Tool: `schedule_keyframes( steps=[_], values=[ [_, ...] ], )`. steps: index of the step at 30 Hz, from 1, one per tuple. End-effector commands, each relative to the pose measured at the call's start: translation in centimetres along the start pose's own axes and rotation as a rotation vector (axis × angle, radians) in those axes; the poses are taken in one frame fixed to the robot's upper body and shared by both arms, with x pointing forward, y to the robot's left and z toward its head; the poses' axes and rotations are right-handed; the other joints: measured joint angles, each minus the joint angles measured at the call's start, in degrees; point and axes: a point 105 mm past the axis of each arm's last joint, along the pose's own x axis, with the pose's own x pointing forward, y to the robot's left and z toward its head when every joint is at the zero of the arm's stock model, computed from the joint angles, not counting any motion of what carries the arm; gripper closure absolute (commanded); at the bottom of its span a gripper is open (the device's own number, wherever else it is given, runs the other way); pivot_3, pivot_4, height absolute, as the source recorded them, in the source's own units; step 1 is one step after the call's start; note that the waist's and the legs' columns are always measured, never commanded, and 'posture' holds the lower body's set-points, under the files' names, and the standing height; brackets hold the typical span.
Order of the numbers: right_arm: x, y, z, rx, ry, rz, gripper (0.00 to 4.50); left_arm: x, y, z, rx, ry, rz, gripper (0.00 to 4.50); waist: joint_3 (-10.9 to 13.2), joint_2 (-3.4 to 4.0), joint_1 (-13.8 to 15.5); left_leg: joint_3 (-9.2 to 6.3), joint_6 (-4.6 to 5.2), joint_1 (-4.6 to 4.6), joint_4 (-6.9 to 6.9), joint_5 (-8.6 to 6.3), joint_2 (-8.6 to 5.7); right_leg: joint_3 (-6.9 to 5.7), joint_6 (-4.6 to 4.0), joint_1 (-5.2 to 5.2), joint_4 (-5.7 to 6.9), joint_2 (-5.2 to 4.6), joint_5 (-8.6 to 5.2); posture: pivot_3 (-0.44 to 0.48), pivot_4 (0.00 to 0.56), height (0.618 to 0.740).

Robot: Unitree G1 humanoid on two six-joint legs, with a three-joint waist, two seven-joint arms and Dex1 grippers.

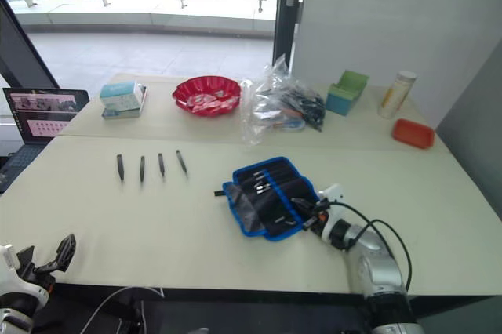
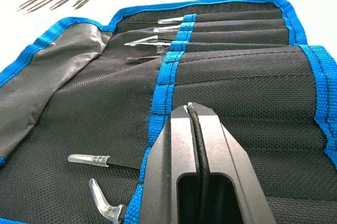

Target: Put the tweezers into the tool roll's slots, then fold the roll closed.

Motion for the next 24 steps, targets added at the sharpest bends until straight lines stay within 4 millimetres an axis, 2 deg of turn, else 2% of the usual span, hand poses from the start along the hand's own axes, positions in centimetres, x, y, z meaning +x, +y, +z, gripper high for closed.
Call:
schedule_keyframes(
  steps=[1, 9, 12, 16, 19, 24],
  values=[
    [-0.5, -0.3, -2.0, 0.029, 0.069, -0.028, 4.5, 2.4, -2.4, 3.0, 0.03, -0.091, -0.075, 0.03, 0.0, 0.0, 0.15, 0.0, 0.0, 0.01, 0.0, 0.0, 0.0, 0.0, -0.01, 0.0, 0.0, 0.01, 0.0, 0.0, 0.15, 0.74],
    [-0.2, 0.2, -1.7, 0.023, 0.055, -0.033, 4.5, 9.5, -4.5, 4.5, 0.062, -0.019, 0.038, 0.03, -0.18, -0.2, 0.01, 0.04, -0.02, 0.05, 0.0, 0.01, -0.1, -0.02, -0.01, -0.23, 0.34, 0.0, 0.02, 0.0, 0.15, 0.74],
    [-0.2, 0.3, -1.6, 0.027, 0.051, -0.036, 4.5, 10.7, -5.3, 4.1, 0.084, 0.015, 0.024, 0.03, -0.18, -0.21, -0.29, 0.04, -0.02, 0.02, 0.0, 0.01, -0.06, -0.05, -0.01, -0.37, 0.49, 0.02, 0.02, 0.0, 0.15, 0.74],
    [0.2, 0.9, -1.5, 0.03, 0.043, -0.025, 4.5, 12.9, -6.0, 2.5, 0.078, 0.082, 0.051, 0.03, -0.18, -0.21, -0.29, 0.04, -0.02, 0.02, -0.03, 0.01, -0.07, -0.09, -0.01, -0.39, 0.5, 0.01, 0.02, 0.0, 0.15, 0.74],
    [0.5, 1.2, -1.3, 0.02, 0.039, -0.022, 4.5, 14.5, -6.5, 2.3, 0.077, 0.093, 0.088, 0.03, -0.18, -0.22, -0.21, 0.03, -0.02, -0.02, -0.03, 0.01, -0.07, -0.11, -0.01, -0.42, 0.5, 0.01, 0.02, 0.0, 0.15, 0.74],
    [0.5, 1.6, -1.3, 0.018, 0.038, -0.023, 4.5, 15.4, -7.6, 1.0, 0.078, 0.125, 0.078, 0.03, -0.18, -0.22, -0.52, 0.04, -0.04, -0.09, -0.03, 0.02, -0.08, -0.11, -0.01, -0.5, 0.54, 0.0, 0.02, 0.0, 0.15, 0.74]
  ],
)
